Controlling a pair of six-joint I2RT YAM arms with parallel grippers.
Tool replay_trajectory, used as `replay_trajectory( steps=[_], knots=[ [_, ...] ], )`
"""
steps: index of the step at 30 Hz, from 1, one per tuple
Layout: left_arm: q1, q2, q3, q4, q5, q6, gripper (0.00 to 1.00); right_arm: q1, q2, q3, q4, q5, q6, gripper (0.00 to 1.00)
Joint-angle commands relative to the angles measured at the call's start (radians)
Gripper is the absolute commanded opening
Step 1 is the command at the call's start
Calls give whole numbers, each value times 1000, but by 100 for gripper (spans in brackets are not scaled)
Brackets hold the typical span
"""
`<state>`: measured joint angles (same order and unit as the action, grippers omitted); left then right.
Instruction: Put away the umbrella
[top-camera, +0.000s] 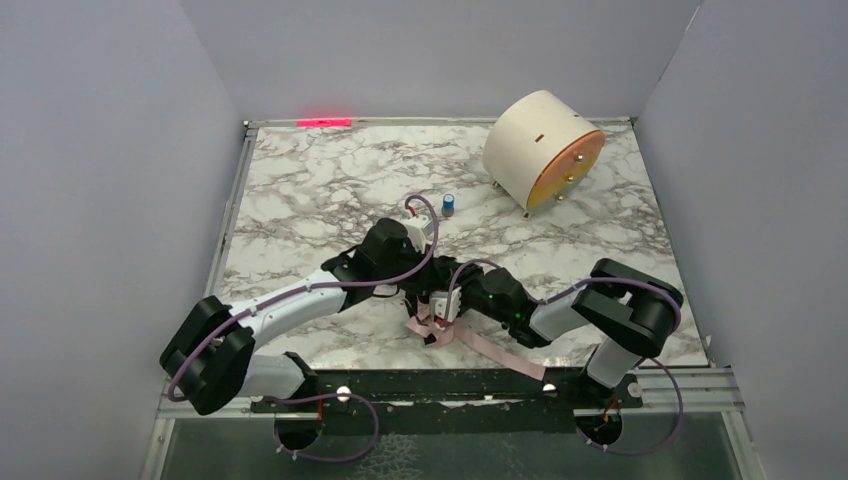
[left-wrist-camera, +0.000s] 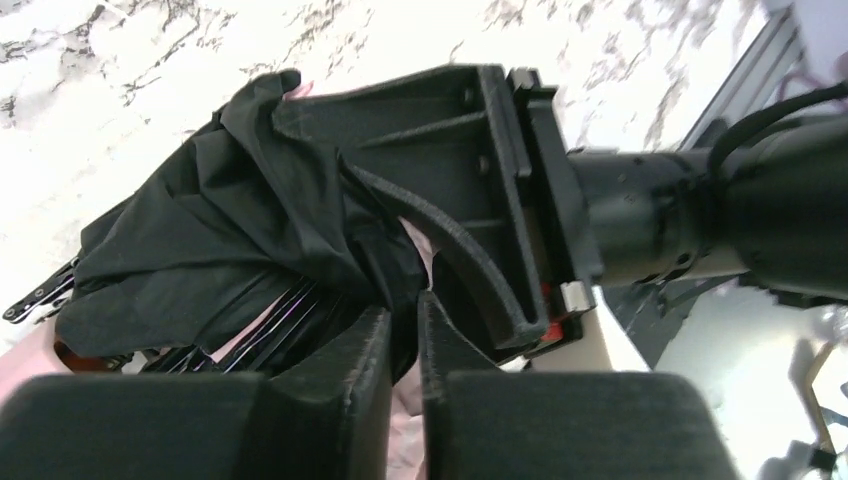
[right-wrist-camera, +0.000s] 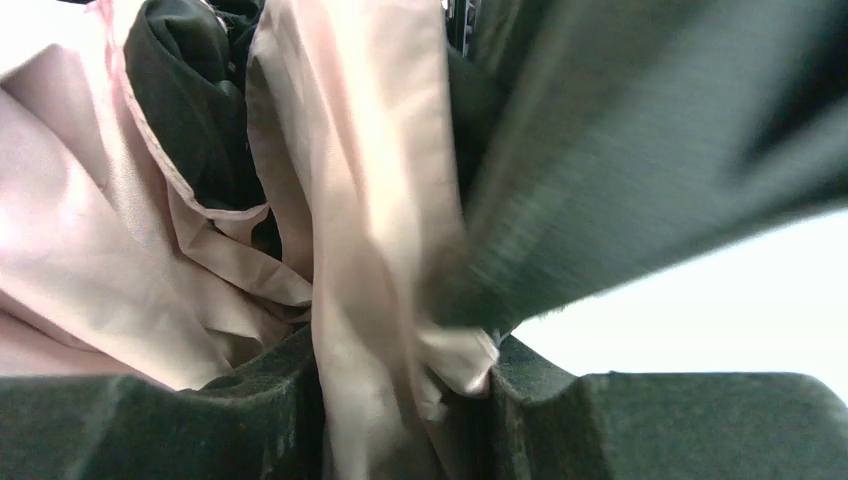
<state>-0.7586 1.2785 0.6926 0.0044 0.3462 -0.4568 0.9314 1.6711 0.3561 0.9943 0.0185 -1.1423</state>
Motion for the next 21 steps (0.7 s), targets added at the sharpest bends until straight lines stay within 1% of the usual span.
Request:
replay_trajectory(
  steps=[1, 2, 5, 11, 16, 18, 21],
  knots=[
    [-10, 30, 7, -55, -17, 49, 4, 3, 15, -13, -16, 38, 6, 21],
    [-11, 30, 15, -64, -26, 53, 0, 3, 15, -13, -17, 39, 8, 21],
    [-4, -5, 30, -98, -98, 56, 0, 3, 15, -18, -19, 44, 9, 21],
    [41, -219, -21, -89, -216, 12, 0, 3, 21, -22, -20, 44, 19, 21],
    [46, -366, -79, -110, -287, -17, 0, 3, 23, -19, -20, 44, 24, 21],
    [47, -403, -102, -124, -300, -30, 0, 3, 22, -20, -20, 43, 24, 21],
    [48, -423, -136, -82, -234, -39, 0, 3, 20, -22, -20, 40, 20, 21]
  ],
)
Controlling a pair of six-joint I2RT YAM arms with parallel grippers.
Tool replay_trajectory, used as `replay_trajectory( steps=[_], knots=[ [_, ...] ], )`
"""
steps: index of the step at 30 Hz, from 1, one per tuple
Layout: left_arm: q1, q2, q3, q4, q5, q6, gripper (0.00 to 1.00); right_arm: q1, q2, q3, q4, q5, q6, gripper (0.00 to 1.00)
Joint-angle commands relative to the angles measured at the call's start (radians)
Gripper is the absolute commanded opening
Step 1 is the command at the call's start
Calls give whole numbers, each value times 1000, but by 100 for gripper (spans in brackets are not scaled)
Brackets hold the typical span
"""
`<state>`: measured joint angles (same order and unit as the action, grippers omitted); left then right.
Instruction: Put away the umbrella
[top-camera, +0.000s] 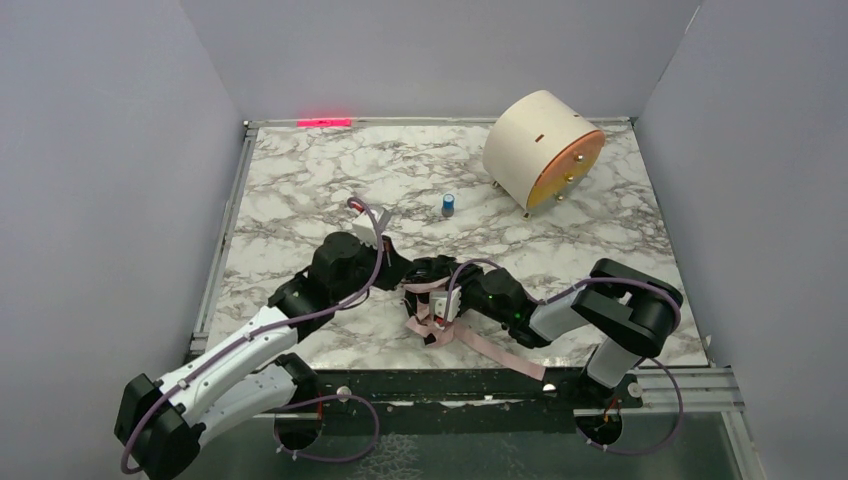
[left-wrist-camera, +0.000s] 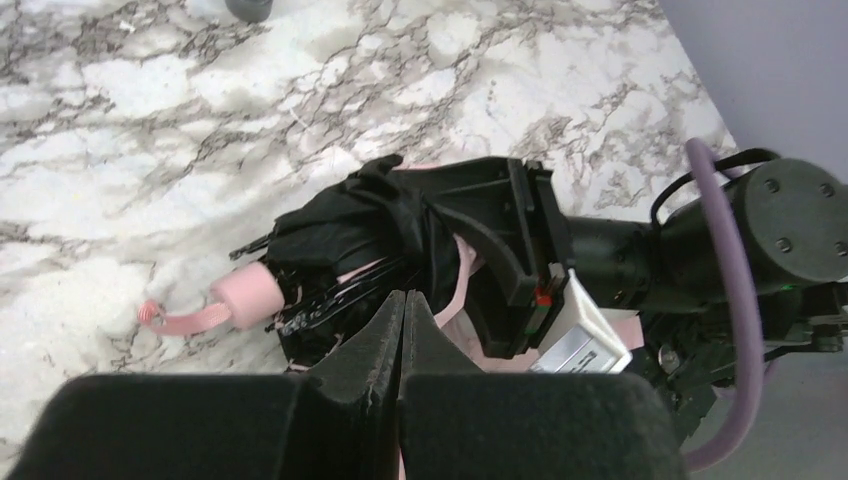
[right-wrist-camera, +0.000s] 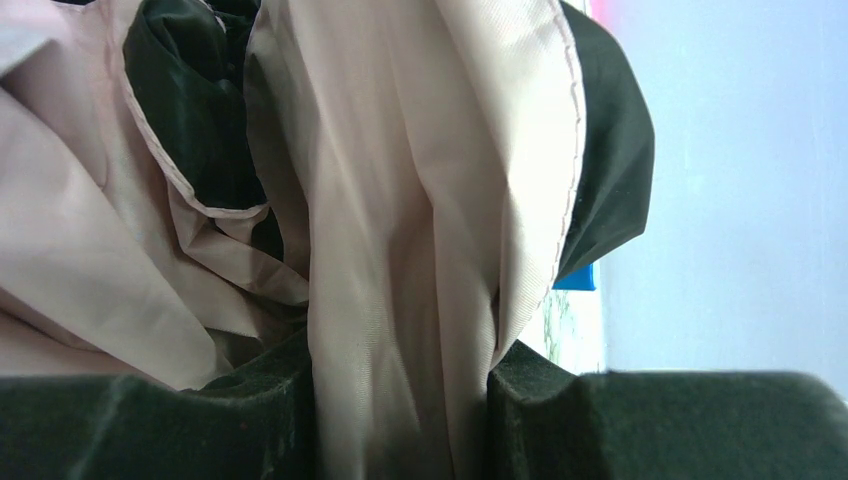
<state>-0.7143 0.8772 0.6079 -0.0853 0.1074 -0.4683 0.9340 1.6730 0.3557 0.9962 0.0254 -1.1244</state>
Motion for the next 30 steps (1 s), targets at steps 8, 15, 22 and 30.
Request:
replay_trajectory(
  steps=[8, 15, 22, 30],
  knots=[
    [1, 178, 48, 57, 275, 175, 52, -1, 13, -20, -20, 23, -6, 22],
    [-1, 267, 96, 37, 318, 260, 60, 0, 13, -19, -23, 20, -2, 22],
    [-42, 372, 121, 37, 297, 290, 57, 0, 14, -17, -24, 16, 6, 22],
    [-73, 417, 151, -13, 212, 317, 49, 0, 13, -14, -31, 16, 14, 22]
  ],
)
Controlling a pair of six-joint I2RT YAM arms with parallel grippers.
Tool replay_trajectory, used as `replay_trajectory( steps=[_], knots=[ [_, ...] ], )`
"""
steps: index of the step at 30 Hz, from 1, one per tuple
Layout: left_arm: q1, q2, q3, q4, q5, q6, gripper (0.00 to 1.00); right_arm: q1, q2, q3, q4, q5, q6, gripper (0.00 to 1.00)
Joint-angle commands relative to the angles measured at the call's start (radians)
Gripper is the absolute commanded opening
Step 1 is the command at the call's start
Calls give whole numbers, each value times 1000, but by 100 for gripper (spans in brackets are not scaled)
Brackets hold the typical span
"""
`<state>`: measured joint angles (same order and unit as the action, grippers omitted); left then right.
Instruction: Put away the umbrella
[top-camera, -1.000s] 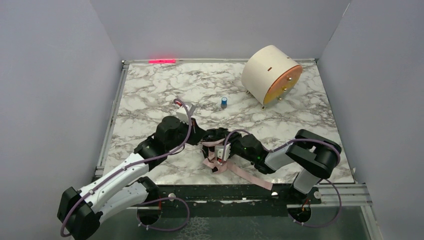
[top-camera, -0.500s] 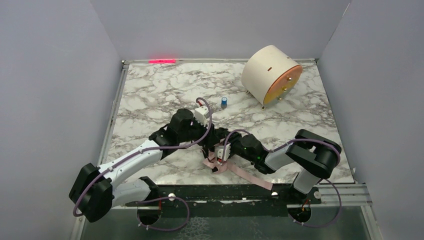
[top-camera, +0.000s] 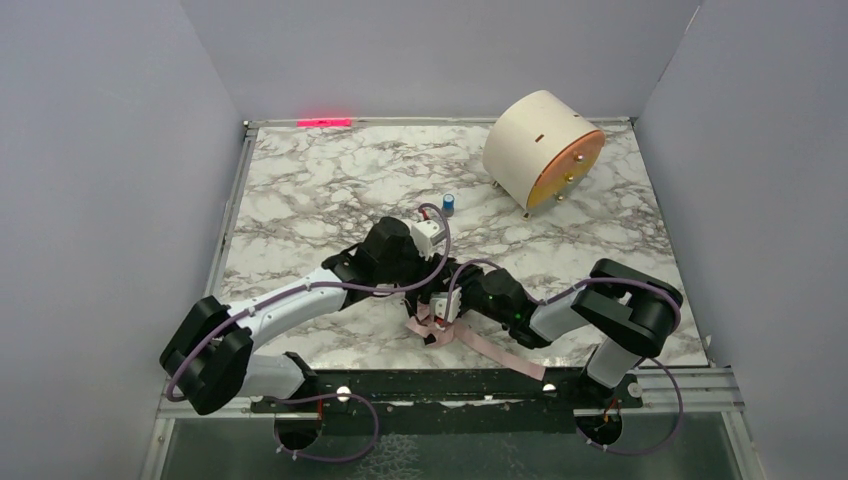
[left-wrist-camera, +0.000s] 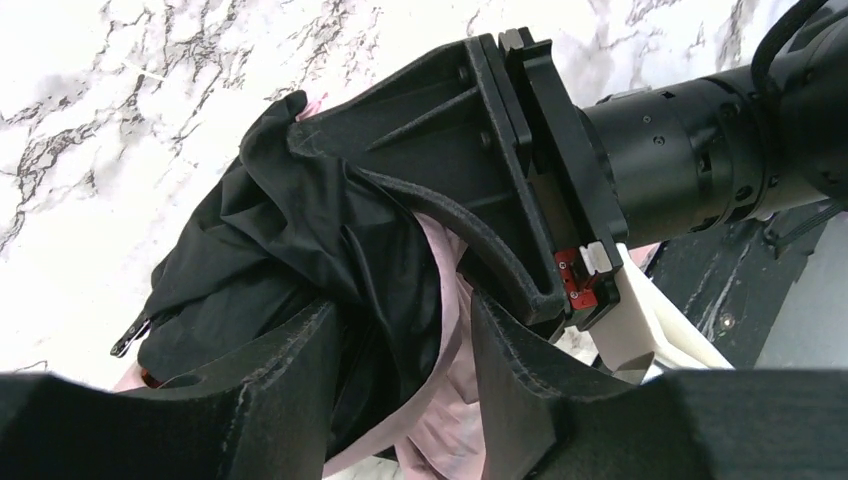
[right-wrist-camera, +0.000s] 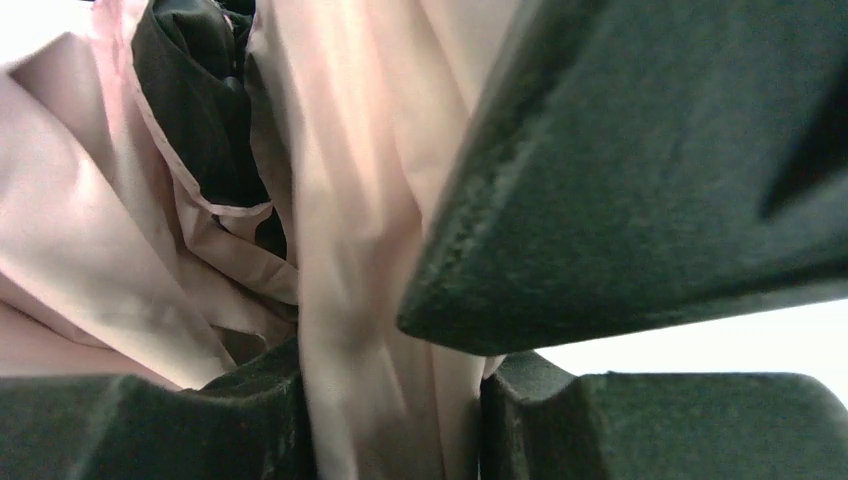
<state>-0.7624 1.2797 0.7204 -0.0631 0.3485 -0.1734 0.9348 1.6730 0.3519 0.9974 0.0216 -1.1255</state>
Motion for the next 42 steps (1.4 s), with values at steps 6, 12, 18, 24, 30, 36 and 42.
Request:
replay_trajectory(
  steps=[6, 12, 18, 24, 30, 36, 42],
  knots=[
    [-26, 8, 58, -54, -66, 23, 9, -1, 16, -10, -35, 22, 15, 22],
    [-18, -93, 21, -36, -204, -58, 0, -1, 15, -11, -37, 26, 14, 22],
    [-8, -332, -116, 17, -339, -200, 0, -1, 17, -13, -40, 29, 14, 22],
    [-7, -524, -228, 23, -400, -314, 0, -1, 23, -11, -40, 29, 15, 22],
    [-6, -524, -248, 58, -302, -288, 25, -1, 20, -11, -40, 22, 15, 22],
    [-1, -351, -119, -68, -372, -204, 54, -1, 10, -7, -47, 16, 8, 22],
    [89, -223, 101, -243, -274, 85, 62, 0, -4, 8, -86, -6, 8, 24]
  ],
)
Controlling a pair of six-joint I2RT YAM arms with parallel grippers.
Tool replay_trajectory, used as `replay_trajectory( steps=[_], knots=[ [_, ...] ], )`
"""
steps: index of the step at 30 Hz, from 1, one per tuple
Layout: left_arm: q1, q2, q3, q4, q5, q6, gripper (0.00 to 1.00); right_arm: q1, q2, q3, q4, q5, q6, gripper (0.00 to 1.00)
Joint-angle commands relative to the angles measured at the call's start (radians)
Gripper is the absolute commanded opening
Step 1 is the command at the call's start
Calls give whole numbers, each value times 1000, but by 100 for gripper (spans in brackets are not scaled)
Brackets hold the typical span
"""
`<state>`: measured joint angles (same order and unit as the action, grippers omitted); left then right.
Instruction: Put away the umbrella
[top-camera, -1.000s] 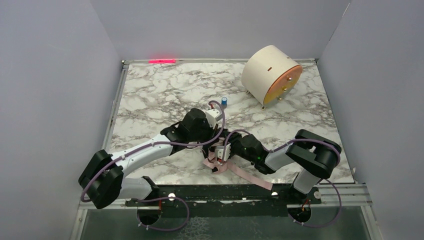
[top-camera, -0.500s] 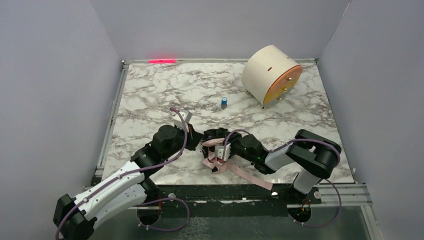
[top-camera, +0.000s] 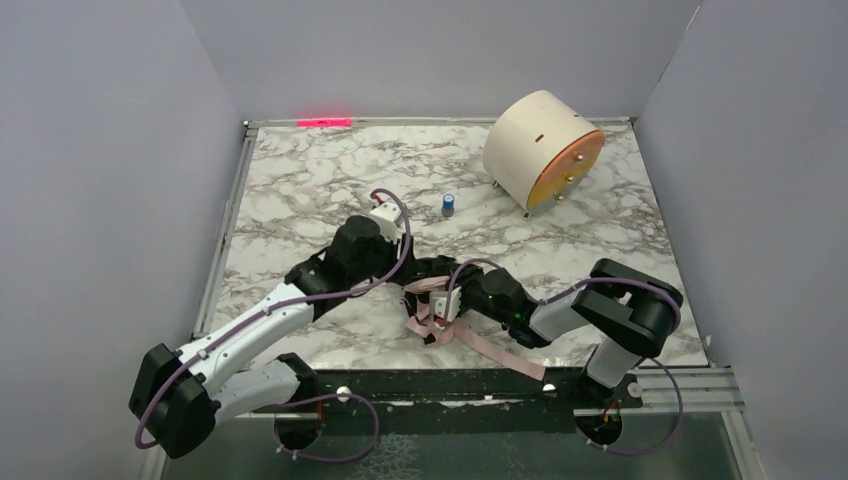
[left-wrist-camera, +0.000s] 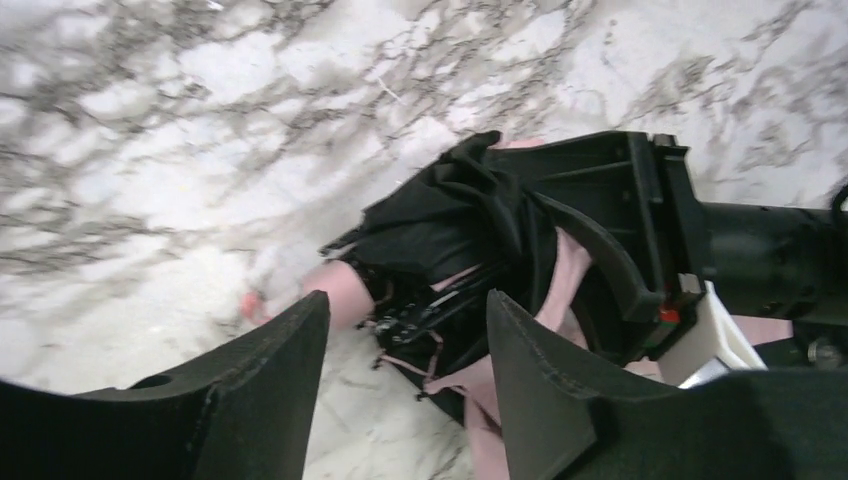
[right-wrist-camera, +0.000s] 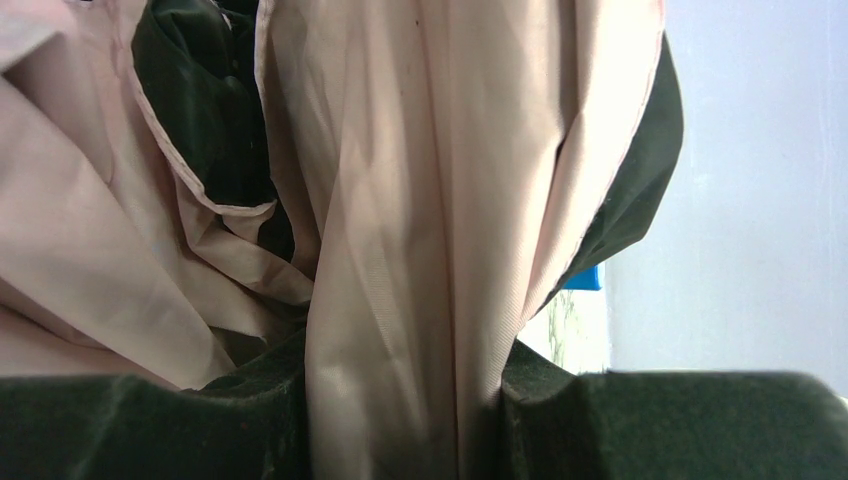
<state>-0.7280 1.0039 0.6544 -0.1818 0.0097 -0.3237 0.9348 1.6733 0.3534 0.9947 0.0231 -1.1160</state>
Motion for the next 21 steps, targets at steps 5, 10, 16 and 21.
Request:
replay_trajectory(
  steps=[5, 10, 16, 21],
  knots=[
    [99, 142, 347, -286, 201, 600, 71, 5, -4, 18, -101, -18, 4, 25],
    [117, 161, 322, -388, 437, 1006, 90, 9, -15, 36, -145, -18, 13, 25],
    [177, 193, 288, -351, 649, 1085, 93, 11, -20, 42, -154, -49, 27, 25],
    [196, 215, 253, -370, 825, 1164, 93, 16, -15, 47, -148, -51, 28, 25]
  ],
)
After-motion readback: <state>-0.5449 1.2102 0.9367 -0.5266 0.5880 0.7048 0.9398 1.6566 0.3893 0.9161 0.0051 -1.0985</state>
